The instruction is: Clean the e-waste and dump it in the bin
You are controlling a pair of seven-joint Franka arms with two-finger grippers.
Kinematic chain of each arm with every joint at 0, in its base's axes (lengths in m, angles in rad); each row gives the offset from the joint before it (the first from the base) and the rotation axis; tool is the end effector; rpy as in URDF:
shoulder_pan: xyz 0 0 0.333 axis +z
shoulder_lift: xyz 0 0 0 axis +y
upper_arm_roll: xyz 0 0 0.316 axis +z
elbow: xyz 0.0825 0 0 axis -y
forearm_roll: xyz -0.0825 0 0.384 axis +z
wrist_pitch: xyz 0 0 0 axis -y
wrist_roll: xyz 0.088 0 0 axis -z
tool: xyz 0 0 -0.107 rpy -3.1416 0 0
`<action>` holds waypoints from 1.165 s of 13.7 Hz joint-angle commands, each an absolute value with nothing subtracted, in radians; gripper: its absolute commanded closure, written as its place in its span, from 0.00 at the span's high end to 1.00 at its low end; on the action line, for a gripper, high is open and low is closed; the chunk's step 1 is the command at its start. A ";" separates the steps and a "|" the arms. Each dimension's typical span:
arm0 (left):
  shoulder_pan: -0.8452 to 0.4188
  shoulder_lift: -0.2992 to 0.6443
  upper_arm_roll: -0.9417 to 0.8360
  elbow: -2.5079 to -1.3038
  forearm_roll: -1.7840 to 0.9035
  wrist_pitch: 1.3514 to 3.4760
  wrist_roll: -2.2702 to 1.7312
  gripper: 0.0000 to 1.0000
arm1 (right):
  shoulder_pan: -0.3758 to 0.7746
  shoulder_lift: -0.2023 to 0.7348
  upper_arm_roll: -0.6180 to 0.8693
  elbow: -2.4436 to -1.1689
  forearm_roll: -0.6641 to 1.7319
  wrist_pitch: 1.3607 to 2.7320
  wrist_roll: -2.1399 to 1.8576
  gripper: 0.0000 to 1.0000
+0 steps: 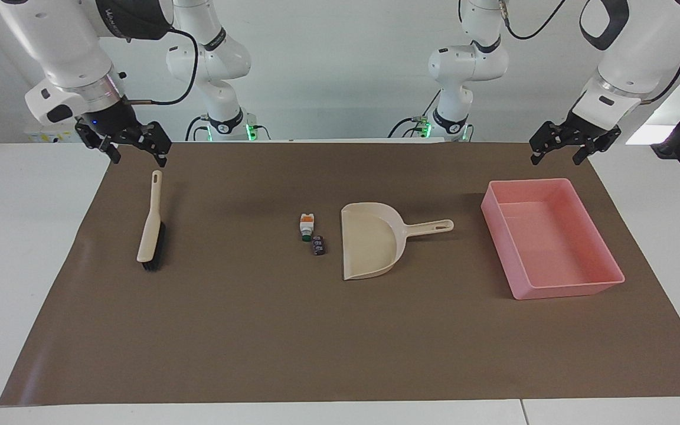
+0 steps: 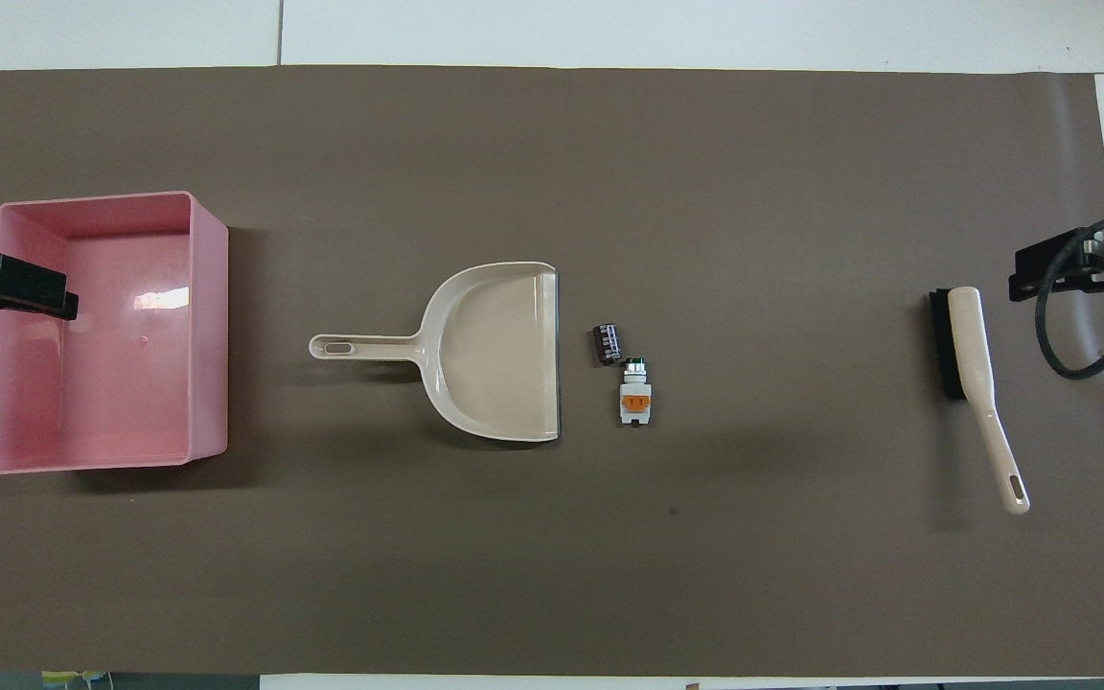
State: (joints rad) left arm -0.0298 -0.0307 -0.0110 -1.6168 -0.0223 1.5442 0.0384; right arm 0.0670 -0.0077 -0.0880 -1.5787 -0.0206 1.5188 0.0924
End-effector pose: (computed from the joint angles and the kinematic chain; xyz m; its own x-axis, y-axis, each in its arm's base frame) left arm 0.5409 -0.0246 0.6174 0.9960 -0.0796 -0.0410 -0.0787 -0.9966 0.0236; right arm 0.5462 -0.0140 0.6206 0.9922 -0.1141 -0.0501 -0.1130 -0.9933 0.0247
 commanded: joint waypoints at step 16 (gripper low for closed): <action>-0.359 -0.046 -0.025 -1.911 0.059 1.890 0.911 1.00 | -0.205 -0.195 -0.091 -2.490 -0.018 2.201 -0.382 1.00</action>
